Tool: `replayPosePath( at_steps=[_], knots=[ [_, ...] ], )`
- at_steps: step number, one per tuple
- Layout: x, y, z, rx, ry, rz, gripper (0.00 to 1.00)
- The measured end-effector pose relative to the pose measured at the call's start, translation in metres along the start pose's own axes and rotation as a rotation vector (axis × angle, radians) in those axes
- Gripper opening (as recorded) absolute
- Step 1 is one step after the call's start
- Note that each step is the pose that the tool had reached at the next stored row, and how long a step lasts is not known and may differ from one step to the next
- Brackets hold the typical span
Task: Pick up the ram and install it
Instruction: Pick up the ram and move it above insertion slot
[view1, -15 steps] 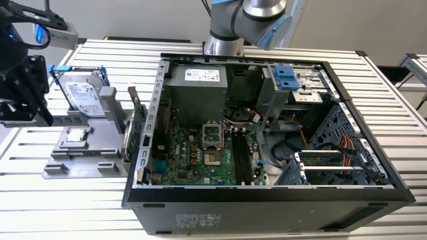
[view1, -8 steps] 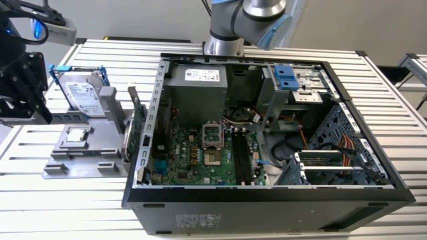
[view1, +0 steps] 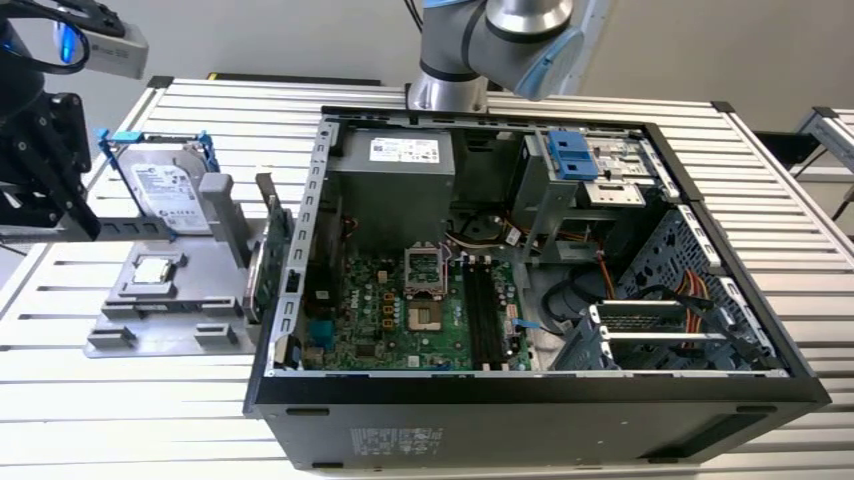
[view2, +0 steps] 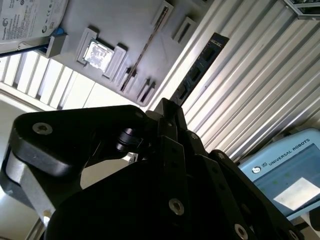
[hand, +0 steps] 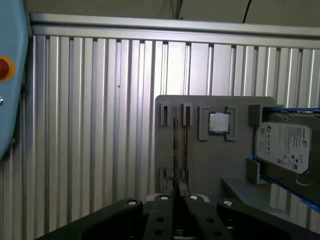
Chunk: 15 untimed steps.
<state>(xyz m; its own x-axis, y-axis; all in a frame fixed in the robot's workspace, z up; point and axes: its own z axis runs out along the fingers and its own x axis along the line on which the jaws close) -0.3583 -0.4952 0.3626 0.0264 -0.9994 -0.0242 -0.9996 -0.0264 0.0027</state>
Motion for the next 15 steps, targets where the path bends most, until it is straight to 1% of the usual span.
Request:
replayPosePath(
  at_steps=[9,15],
  knots=[
    [-0.0004,0.0000,-0.0109,0.0003,-0.0008,0.000,0.00],
    [-0.0005,0.0001,-0.0159,0.0004,-0.0009,0.000,0.00]
  ],
)
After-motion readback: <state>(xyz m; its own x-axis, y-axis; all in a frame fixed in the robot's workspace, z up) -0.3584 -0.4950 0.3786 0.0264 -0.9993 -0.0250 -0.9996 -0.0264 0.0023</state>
